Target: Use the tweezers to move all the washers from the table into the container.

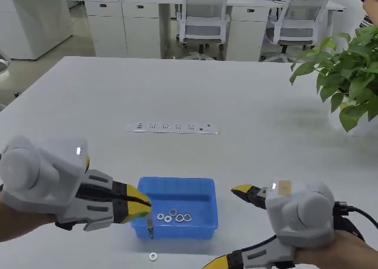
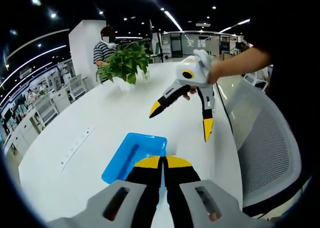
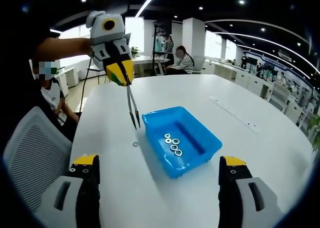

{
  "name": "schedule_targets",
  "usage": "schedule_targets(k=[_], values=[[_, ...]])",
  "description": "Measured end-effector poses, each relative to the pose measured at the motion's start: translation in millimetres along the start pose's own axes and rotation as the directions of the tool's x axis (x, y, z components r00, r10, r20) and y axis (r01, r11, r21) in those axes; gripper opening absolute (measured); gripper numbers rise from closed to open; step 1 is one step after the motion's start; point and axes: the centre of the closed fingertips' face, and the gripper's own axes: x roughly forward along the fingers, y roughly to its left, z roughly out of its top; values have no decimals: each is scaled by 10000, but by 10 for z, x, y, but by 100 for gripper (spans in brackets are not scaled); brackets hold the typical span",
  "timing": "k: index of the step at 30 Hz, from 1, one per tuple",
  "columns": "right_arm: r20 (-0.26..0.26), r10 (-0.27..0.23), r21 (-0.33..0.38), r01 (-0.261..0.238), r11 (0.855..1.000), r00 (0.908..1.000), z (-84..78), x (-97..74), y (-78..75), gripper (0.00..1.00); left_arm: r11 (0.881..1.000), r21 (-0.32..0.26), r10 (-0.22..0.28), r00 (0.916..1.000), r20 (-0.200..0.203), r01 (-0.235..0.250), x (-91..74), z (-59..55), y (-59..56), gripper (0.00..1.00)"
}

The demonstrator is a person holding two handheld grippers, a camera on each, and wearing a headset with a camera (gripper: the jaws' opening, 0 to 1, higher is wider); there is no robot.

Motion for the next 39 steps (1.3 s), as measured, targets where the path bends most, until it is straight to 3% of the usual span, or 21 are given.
schedule_targets(k=[18, 39], values=[[-215, -91, 145, 94, 9999, 9997, -138, -58, 85, 100, 9998, -188, 51, 9997, -221, -55, 113, -269, -46, 5], [-414, -87, 310, 100, 9995, 9991, -232, -72, 108, 99, 9995, -263, -181, 9995, -242, 175, 253, -299, -73, 5]])
